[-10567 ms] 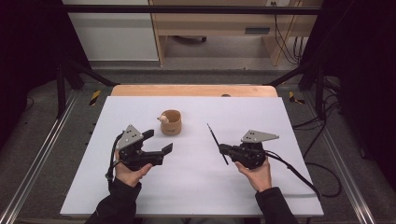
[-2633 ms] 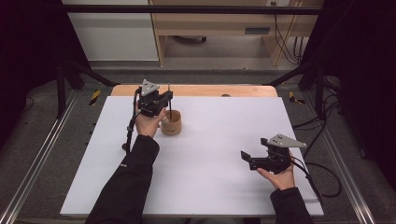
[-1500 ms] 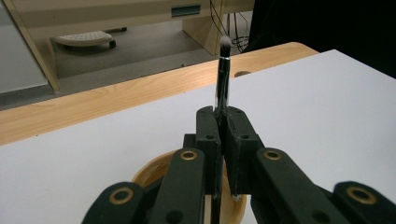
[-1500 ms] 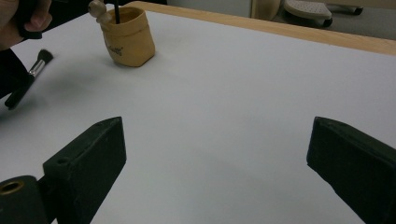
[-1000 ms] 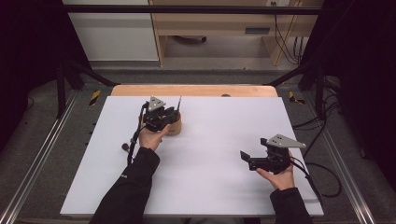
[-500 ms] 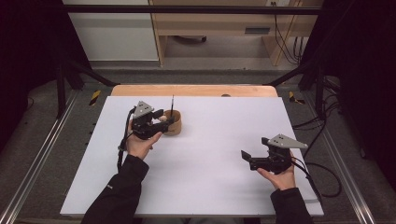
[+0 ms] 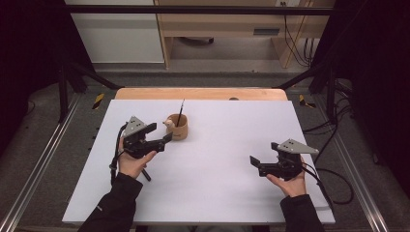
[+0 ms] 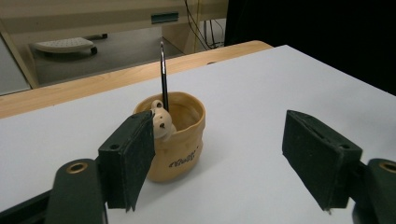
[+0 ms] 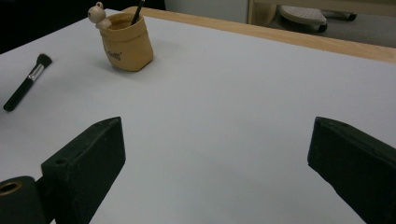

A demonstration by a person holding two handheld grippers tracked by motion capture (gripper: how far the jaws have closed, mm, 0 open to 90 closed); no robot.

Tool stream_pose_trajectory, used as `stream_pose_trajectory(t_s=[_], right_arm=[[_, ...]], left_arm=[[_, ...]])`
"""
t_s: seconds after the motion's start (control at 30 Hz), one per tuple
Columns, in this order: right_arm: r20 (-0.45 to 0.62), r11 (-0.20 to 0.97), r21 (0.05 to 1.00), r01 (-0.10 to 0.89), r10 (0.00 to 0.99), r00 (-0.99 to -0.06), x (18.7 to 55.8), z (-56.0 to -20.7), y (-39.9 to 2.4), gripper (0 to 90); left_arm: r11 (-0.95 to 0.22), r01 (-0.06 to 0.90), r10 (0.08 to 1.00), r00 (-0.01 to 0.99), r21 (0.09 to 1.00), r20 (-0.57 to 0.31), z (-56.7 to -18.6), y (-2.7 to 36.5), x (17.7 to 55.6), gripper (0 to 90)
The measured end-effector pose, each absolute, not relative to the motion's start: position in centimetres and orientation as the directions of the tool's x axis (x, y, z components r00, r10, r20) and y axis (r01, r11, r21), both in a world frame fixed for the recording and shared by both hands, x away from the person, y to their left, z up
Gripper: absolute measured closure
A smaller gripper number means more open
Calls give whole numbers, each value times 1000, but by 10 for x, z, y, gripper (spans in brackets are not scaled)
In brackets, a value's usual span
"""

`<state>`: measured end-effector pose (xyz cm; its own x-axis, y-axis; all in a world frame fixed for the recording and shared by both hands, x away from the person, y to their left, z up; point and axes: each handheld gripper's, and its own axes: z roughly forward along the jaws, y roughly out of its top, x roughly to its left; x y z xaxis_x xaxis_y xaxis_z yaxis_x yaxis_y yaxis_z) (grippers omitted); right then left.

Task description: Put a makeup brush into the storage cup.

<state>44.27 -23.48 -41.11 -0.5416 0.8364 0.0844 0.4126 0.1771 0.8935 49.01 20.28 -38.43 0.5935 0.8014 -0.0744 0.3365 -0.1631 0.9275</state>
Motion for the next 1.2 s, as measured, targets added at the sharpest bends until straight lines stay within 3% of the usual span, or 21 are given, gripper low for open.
stream_pose_trajectory(t_s=[1.2], right_arm=[[82,176,895,411,839,-538,441,-409,-238,44]], left_arm=[[-185,396,867,497,899,-41,-413,264,446,80]])
